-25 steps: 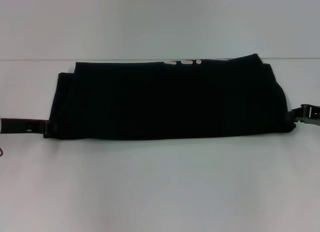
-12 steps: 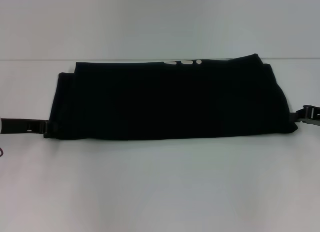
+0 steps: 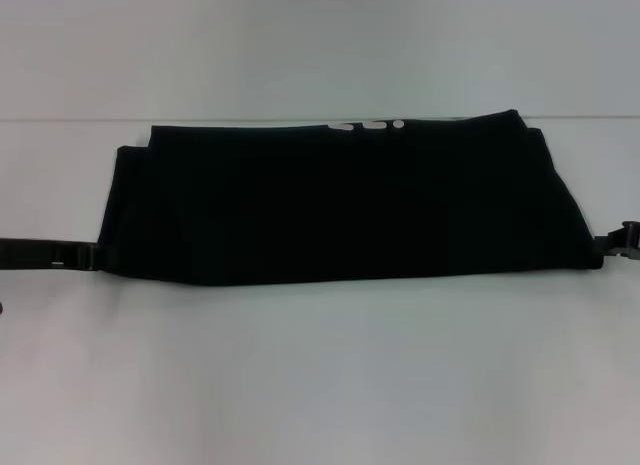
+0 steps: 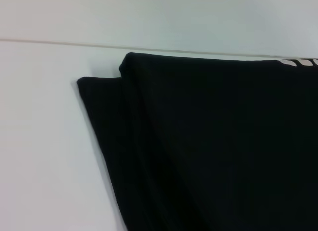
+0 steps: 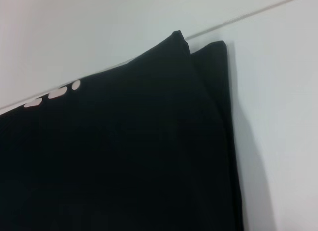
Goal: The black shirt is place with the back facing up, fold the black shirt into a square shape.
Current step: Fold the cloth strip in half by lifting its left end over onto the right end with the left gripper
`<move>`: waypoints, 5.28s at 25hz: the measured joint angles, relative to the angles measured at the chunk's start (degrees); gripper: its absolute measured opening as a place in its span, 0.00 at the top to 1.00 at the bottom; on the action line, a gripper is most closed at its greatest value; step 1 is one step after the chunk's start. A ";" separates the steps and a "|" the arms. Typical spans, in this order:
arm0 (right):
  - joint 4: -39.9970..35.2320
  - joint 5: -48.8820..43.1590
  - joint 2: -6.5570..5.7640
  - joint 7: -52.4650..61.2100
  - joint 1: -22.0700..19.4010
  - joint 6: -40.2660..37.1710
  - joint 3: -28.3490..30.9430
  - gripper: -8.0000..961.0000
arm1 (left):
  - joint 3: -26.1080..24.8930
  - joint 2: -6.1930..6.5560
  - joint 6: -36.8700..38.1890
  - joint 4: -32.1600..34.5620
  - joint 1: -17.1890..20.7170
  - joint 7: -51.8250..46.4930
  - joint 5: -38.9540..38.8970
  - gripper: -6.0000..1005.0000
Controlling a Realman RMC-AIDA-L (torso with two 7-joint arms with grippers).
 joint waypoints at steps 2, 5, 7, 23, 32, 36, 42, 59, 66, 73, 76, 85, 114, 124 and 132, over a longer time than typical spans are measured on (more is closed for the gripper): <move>-0.04 0.00 -0.01 -0.02 -0.29 -0.04 0.00 0.99 | 0.00 -0.04 0.37 0.13 0.00 0.00 -0.02 0.90; -0.39 0.02 -0.02 -0.09 -0.70 -0.74 0.22 0.99 | 0.00 -0.04 1.19 0.17 -0.03 0.02 -0.03 0.90; -1.66 0.07 0.25 -0.24 -1.28 -1.79 0.92 0.99 | 0.00 -0.02 1.87 0.49 -0.07 0.02 -0.05 0.89; -8.03 0.18 2.38 -0.49 -5.62 -7.64 2.48 0.99 | -0.93 -0.43 5.90 4.18 2.24 0.14 -0.11 0.87; -10.83 0.11 3.37 -0.59 -7.33 -9.39 3.26 0.99 | -3.09 -0.29 6.44 4.05 2.66 1.28 -0.17 0.86; -10.87 0.09 3.38 -0.67 -7.34 -9.49 3.27 0.99 | -3.08 -0.32 6.31 3.99 2.91 1.32 -0.17 0.85; -11.81 0.31 3.21 -0.74 -7.33 -10.96 5.33 0.98 | -3.40 -0.33 7.92 3.96 2.91 1.27 -0.81 0.84; -15.50 11.66 1.76 -10.43 -3.49 -18.07 6.78 0.47 | -6.38 3.62 18.87 4.90 -0.16 -12.07 2.49 0.48; -14.22 11.55 1.41 -12.41 0.33 -17.24 2.62 0.19 | -6.56 4.90 24.61 1.41 -2.79 -19.02 5.21 0.28; -14.56 12.87 1.52 -18.06 1.77 -17.94 2.53 0.03 | -5.59 5.49 19.55 -7.27 -4.55 -23.46 7.02 0.15; -14.67 12.81 1.11 -20.23 2.09 -19.20 2.22 0.04 | -5.39 5.51 18.57 -8.49 -4.59 -25.16 7.46 0.12; -15.00 12.80 0.39 -22.91 2.14 -22.00 2.03 0.04 | -5.80 5.56 15.38 -9.20 -4.25 -29.41 9.16 0.11; -15.03 13.13 1.00 -22.79 2.25 -21.76 2.85 0.04 | -5.86 6.23 7.35 -12.24 -5.45 -31.03 10.81 0.11; -15.03 13.63 1.00 -22.74 2.07 -21.76 2.90 0.04 | -5.89 6.48 5.09 -12.48 -6.00 -31.03 10.84 0.11; -15.03 13.63 1.00 -22.66 1.97 -21.77 3.23 0.04 | -5.73 6.86 4.18 -13.06 -7.04 -30.97 10.51 0.11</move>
